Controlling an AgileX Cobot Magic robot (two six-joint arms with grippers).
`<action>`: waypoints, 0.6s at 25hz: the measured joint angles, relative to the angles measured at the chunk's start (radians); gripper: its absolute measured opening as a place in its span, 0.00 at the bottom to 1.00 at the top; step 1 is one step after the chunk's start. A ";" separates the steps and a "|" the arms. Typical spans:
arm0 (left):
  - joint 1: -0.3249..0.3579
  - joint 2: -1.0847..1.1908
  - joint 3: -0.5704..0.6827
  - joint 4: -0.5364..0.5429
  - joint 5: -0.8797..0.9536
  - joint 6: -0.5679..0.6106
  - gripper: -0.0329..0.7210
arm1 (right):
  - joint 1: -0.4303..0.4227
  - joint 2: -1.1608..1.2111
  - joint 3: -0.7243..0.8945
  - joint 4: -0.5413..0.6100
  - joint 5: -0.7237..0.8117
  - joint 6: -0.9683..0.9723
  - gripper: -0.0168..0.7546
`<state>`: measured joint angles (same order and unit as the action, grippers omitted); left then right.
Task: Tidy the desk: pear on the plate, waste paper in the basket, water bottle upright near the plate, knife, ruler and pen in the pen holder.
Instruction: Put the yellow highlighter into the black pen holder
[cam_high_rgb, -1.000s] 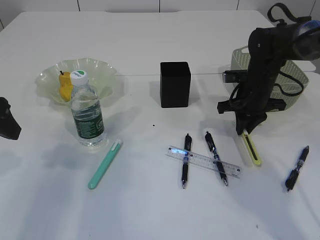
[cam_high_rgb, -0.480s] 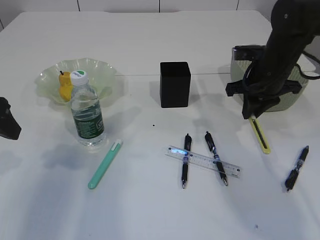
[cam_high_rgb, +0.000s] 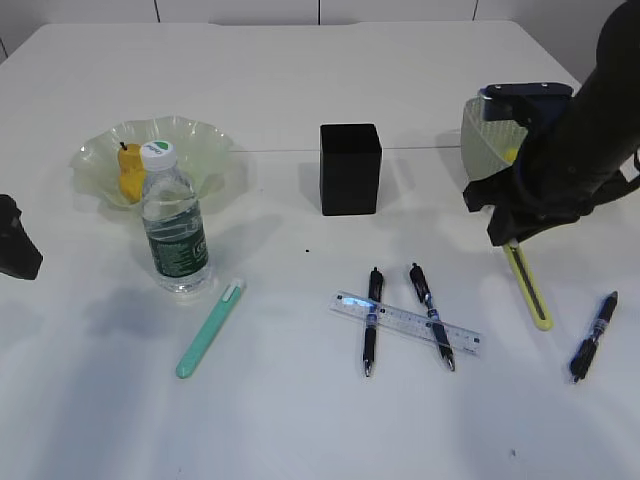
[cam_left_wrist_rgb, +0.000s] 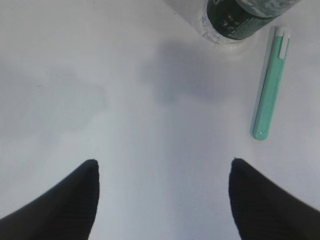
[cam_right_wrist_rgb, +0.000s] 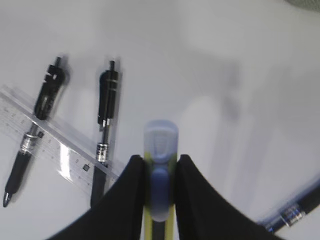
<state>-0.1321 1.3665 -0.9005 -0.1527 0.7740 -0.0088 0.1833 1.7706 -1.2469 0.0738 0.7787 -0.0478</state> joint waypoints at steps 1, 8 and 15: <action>0.000 0.000 0.000 0.000 0.000 0.000 0.81 | 0.008 -0.007 0.004 0.006 -0.031 -0.012 0.18; 0.000 0.000 0.000 0.000 0.004 0.000 0.81 | 0.030 -0.009 0.006 0.042 -0.272 -0.066 0.18; 0.000 0.000 0.000 0.000 0.004 0.000 0.81 | 0.030 -0.009 0.006 0.044 -0.436 -0.088 0.18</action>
<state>-0.1321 1.3665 -0.9005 -0.1527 0.7780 -0.0088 0.2134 1.7616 -1.2409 0.1180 0.3430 -0.1355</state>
